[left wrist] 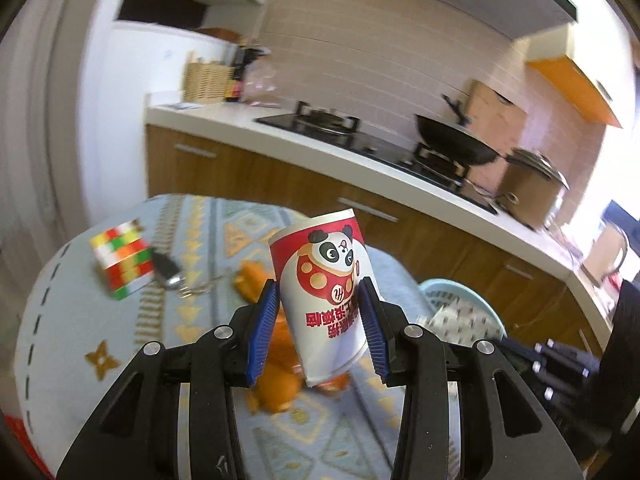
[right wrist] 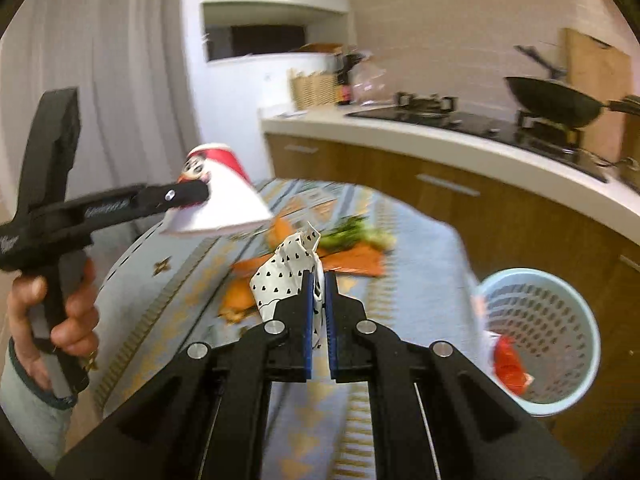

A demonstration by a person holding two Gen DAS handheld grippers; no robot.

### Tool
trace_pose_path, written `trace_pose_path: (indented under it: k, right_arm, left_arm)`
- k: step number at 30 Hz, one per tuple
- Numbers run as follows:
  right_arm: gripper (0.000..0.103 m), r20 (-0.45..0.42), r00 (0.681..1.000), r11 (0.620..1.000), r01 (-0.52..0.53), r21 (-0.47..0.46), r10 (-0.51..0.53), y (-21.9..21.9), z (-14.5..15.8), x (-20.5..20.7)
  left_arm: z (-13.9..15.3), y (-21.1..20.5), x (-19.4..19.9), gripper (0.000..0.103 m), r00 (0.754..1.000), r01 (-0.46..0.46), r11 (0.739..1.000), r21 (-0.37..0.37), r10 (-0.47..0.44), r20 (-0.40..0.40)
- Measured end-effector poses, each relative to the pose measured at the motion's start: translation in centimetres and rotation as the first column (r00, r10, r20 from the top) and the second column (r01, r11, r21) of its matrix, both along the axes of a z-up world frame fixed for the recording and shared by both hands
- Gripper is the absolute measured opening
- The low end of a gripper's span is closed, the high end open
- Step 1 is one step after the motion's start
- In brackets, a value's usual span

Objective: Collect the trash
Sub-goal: 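Carry the panda cup and napkin over the blue basket and release both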

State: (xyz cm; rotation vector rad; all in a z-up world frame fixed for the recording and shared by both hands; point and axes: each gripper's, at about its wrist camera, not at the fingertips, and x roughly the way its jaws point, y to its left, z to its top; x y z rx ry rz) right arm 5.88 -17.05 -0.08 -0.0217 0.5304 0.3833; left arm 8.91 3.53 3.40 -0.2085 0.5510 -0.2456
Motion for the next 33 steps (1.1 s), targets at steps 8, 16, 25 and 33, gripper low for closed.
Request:
trace_pose_path:
  k: [8, 16, 25, 33]
  right_arm:
    - [0.004, 0.049, 0.974, 0.975, 0.223, 0.018, -0.223, -8.0, 2.0, 0.3]
    - [0.004, -0.004, 0.905, 0.905, 0.425, 0.007, -0.425, -15.8, 0.2, 1.7]
    - [0.004, -0.167, 0.811, 0.827, 0.559, -0.063, -0.561, -21.2, -5.7, 4.3]
    - [0.013, -0.235, 0.787, 0.817, 0.574, -0.060, -0.570, -22.7, -7.7, 5.4]
  left_arm:
    - [0.6, -8.3, 2.4, 0.039, 0.988, 0.152, 0.987, 0.054, -0.152, -0.007]
    - [-1.4, -17.5, 5.6, 0.040, 0.953, 0.297, 0.951, 0.081, -0.291, -0.085]
    - [-6.1, -25.3, 7.2, 0.041, 0.901, 0.410, 0.905, 0.110, -0.383, -0.204]
    - [-7.9, -27.1, 7.8, 0.063, 0.884, 0.435, 0.893, 0.112, -0.401, -0.239]
